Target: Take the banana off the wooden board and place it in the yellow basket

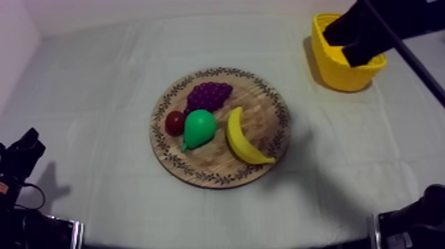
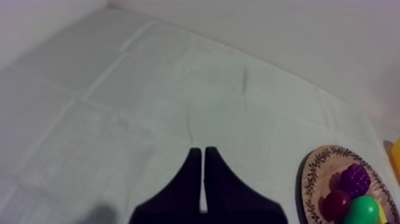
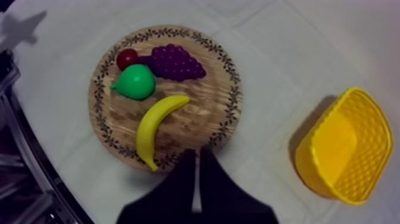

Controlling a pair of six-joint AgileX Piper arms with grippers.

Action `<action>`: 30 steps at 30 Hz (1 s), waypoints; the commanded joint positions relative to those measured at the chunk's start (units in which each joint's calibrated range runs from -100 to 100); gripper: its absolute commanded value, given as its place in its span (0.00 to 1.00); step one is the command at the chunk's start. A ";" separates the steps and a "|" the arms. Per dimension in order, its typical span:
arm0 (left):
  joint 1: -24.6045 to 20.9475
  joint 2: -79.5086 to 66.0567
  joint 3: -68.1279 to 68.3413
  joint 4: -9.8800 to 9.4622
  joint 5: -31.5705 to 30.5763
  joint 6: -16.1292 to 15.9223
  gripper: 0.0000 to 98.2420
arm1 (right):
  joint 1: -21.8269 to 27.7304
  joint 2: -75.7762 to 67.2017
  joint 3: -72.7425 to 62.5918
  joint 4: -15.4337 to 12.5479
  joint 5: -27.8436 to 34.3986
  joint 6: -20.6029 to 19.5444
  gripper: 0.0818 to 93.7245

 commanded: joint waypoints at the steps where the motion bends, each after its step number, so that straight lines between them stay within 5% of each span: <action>1: 0.02 -0.05 -0.01 0.03 0.00 0.01 0.00 | -0.33 1.14 -0.91 0.27 0.00 -2.48 0.01; 30: 0.02 -0.05 -0.01 0.03 0.00 0.00 0.00 | -4.85 13.83 -6.54 -2.18 7.03 -8.84 0.01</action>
